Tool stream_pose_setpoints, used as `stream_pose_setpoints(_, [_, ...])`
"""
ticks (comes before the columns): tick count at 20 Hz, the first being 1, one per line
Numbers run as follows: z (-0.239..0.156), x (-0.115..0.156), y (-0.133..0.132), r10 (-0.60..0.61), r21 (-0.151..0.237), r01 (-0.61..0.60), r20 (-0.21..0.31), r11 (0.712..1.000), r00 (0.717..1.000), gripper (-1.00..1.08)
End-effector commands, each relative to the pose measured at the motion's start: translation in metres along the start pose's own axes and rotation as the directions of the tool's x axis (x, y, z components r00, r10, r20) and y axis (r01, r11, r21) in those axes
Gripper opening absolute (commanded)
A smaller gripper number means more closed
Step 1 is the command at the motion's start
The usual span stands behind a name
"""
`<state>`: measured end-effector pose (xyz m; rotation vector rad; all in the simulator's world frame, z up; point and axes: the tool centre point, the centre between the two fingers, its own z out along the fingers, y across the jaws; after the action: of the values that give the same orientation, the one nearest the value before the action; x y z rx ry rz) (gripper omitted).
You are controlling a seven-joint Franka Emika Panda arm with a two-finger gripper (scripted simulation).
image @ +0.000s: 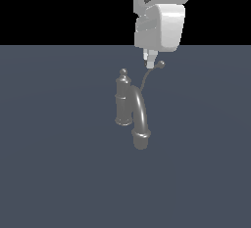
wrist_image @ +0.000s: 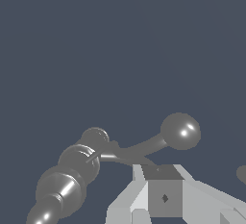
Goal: Turn on the faucet by rotating a designated handle.
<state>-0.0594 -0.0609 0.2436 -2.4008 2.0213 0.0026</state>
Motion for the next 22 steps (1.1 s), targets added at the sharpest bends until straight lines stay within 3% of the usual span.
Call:
stream_pose_setpoints(1, [0.000, 0.013, -0.003, 0.016, 0.002, -0.016, -0.002, 1.000, 1.000, -1.00])
stream_pose_setpoints(22, [0.001, 0.049, -0.031, 0.028, 0.000, -0.028, -0.003, 1.000, 1.000, -1.00])
